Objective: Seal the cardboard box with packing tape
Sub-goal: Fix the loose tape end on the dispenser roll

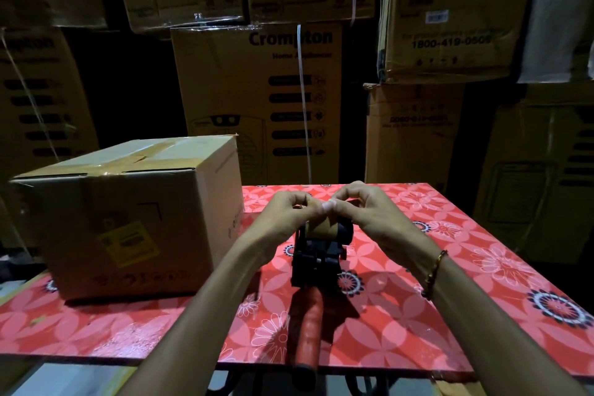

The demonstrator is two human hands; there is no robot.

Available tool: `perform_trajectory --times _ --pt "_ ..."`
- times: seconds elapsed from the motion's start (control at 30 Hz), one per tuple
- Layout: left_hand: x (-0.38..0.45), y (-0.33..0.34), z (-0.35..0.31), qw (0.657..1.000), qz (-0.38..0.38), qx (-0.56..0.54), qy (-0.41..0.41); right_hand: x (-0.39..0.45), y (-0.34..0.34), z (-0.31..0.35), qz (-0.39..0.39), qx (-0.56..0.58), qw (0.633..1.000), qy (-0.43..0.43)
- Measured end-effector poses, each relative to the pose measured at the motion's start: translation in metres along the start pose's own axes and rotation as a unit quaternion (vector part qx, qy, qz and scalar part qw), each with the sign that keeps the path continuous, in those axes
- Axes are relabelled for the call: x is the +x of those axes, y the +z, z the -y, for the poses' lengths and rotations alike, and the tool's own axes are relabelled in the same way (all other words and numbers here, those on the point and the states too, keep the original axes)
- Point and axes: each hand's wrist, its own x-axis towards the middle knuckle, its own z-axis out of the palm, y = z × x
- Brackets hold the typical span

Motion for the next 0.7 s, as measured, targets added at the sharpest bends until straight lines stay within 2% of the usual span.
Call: perform_trajectory --times 0.13,0.3,0.5,0.7 --pt "0.003 -0.002 0.002 1.0 -0.002 0.002 0.002 -0.005 -0.001 0.001 -0.005 0.015 1.0 -0.006" --pt "-0.002 -0.006 0.006 0.998 0.035 -0.046 0.016 -0.005 0.002 -0.001 -0.014 0.02 1.0 -0.011" --pt "-0.003 -0.005 0.016 0.997 0.004 -0.067 0.033 -0.008 0.002 -0.004 -0.022 0.06 0.998 -0.011" --pt "-0.007 0.0 0.018 0.998 -0.011 -0.053 0.043 -0.01 -0.002 -0.01 0.0 0.017 1.0 -0.003"
